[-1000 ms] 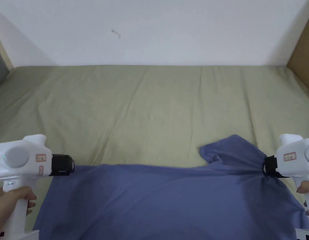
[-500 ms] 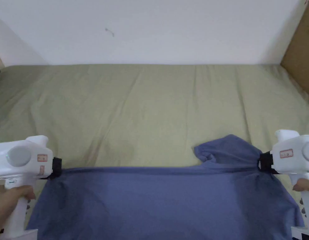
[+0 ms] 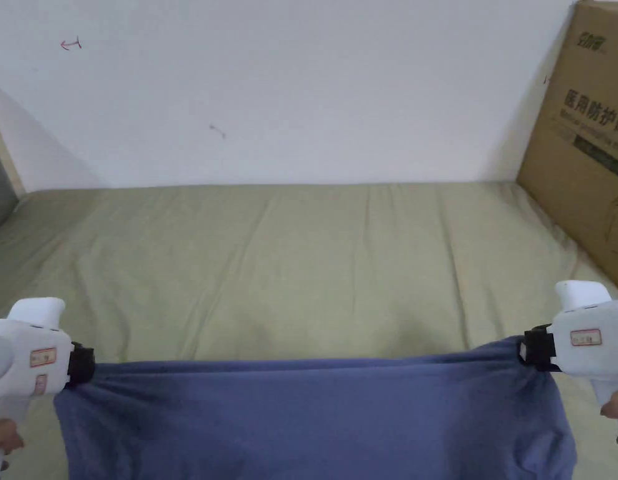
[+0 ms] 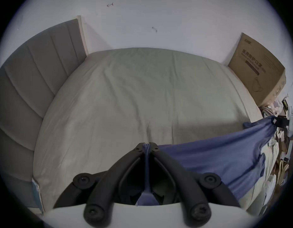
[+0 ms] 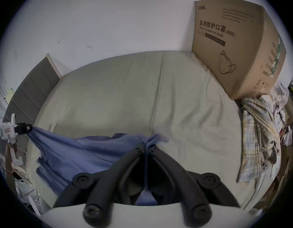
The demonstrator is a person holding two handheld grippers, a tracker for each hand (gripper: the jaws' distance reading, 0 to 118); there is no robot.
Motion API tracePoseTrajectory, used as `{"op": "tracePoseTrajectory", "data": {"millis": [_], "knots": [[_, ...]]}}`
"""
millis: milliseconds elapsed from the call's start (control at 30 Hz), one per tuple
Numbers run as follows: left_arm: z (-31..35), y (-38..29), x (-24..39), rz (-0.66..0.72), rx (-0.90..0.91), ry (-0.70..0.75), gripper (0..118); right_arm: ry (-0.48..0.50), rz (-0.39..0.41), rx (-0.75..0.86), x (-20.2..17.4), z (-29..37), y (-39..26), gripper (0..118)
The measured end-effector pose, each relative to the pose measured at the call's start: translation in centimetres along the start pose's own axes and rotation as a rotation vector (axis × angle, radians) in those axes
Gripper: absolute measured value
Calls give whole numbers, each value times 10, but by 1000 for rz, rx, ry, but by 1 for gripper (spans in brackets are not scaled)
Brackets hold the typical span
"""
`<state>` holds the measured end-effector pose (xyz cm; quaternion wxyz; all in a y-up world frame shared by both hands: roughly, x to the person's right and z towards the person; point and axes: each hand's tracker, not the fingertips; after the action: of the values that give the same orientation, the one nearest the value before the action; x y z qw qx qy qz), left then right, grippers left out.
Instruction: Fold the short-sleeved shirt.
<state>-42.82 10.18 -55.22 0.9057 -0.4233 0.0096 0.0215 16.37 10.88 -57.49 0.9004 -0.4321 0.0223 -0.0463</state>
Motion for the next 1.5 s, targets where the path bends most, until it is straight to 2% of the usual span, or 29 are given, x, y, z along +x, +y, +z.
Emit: {"op": "tracePoseTrajectory", "data": {"millis": [200, 333, 467, 533, 633, 667, 700, 733, 833, 867, 900, 967, 1067, 1133, 1167, 1200, 1233, 1267, 1300, 1367, 1400, 1433, 1500], "knots": [[58, -60, -6, -27, -24, -19, 2, 13, -25, -37, 4, 45, -79, 4], [68, -103, -23, -15, -83, -29, 2, 27, -62, -116, 13, 56, -142, 4], [65, -139, -33, -6, -144, -29, 2, 26, -96, -187, 21, 56, -197, 4], [57, -152, -33, -19, -176, -16, 2, 33, -138, -214, 24, 53, -217, 4], [45, -167, -30, -34, -231, 2, 4, 19, -142, -220, 24, 44, -232, 4], [42, -171, -28, -40, -233, 16, 7, 18, -145, -213, 24, 43, -234, 4], [40, -174, -27, -53, -238, 36, 15, 19, -152, -207, 26, 36, -234, 4], [38, -177, -26, -65, -245, 66, 37, 14, -155, -205, 26, 35, -233, 12], [41, -179, -32, -51, -251, 79, 93, 7, -134, -196, 19, 46, -229, 46], [45, -178, -34, -30, -240, 61, 99, -26, -103, -189, 17, 49, -227, 56], [52, -177, -33, -6, -219, 38, 98, -61, -72, -177, 13, 53, -225, 65], [62, -173, -34, 14, -203, 24, 98, -76, -40, -144, 6, 65, -221, 65], [80, -166, -28, 22, -153, 4, 98, -48, -47, -87, -5, 80, -210, 65], [91, -160, -23, 45, -101, -29, 98, -21, -57, -46, -14, 86, -204, 65], [96, -158, -19, 63, -88, -46, 94, -5, -62, -23, -19, 88, -201, 65], [102, -156, -17, 89, -71, -83, 80, 8, -65, -2, -25, 89, -199, 62], [106, -155, -14, 105, -48, -123, 42, 22, -62, 21, -32, 90, -199, 45], [109, -156, -11, 114, -38, -155, 8, 34, -54, 34, -38, 90, -199, 18], [108, -159, -7, 124, -39, -164, 0, 31, -43, 63, -47, 88, -200, 1], [107, -167, -5, 126, -45, -157, 0, -3, -48, 86, -62, 79, -204, 1], [105, -171, -6, 141, -54, -176, 0, 57, -38, 85, -69, 77, -206, 1], [104, -177, -6, 157, -63, -181, 0, 75, -44, 87, -76, 75, -207, 1], [102, -185, -14, 214, -74, -178, 0, 69, -42, 79, -92, 74, -211, 1]]}}
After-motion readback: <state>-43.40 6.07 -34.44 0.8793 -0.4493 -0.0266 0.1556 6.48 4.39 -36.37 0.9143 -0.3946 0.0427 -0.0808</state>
